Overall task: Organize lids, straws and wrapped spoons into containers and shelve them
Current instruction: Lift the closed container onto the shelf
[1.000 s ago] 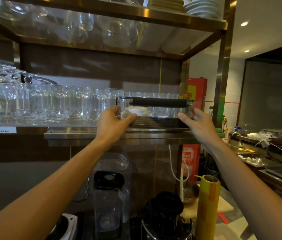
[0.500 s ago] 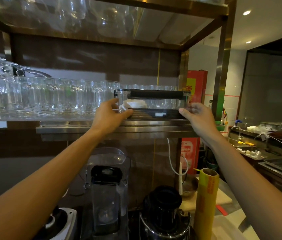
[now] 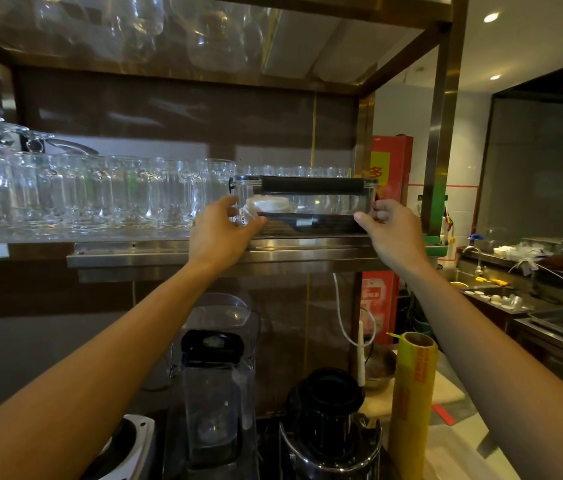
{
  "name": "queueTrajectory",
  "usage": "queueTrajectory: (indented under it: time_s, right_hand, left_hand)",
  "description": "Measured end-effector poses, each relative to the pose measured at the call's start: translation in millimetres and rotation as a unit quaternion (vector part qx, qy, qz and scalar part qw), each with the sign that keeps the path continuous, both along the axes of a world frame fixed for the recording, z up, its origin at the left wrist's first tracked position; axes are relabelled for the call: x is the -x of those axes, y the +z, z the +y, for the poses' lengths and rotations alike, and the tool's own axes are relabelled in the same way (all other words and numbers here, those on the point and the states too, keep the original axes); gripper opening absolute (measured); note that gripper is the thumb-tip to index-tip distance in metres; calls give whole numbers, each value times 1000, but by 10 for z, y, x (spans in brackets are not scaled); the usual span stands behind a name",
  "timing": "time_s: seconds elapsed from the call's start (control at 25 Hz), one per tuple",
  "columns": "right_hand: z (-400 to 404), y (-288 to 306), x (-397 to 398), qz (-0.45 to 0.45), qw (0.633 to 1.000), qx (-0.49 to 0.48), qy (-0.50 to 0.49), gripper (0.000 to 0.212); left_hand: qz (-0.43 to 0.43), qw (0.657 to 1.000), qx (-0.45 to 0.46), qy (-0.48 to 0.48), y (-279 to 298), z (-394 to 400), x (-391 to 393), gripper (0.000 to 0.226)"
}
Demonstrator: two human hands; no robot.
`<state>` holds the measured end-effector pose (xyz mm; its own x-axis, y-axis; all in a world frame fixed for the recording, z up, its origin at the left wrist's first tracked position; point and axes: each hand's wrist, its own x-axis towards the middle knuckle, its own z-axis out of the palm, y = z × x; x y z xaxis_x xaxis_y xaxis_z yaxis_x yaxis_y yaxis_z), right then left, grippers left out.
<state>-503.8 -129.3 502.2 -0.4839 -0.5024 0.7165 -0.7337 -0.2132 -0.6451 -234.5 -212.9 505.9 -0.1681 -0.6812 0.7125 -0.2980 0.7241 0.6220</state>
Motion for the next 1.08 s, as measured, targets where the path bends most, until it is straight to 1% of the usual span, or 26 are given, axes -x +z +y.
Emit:
queueTrajectory:
  time_s: [0.08,0.24,0.52,0.64,0.72,0.92,1.0,1.08]
  right_hand:
    - [-4,9,0,-7,1000,-4,-7,50]
    - [-35,-1,11,-12,1000,-3,-11,45]
    - [-23,-12,-12,-15,1000,2,-12,49]
    - [18,-4,-58,-11,1000,4,-8,37]
    - [29,-22,-55,-10,1000,8,-4,34]
    - [18,-46,-60,-6,1000,-3,8,45]
    - [36,-68,-73,3,1000,-23,6,47]
    - [40,-112,-108,29,999,-35,-12,45]
  left_hand:
    - [-3,1000,-1,-4,-5,7,5,77]
    - [-10,1000,-3,-1,-7,4,-1,77]
    - [-21,1000,0,10,-10,-57,22,77]
    - [-26,999,3,18,-6,-68,36,76]
    - [-26,1000,4,13,-20,-70,36,76]
    - [-39,999,-4,-10,-49,-70,-4,72]
    - [-63,998,2,-13,-74,-66,-35,70]
    - [-92,995,17,-16,-104,-10,-80,67]
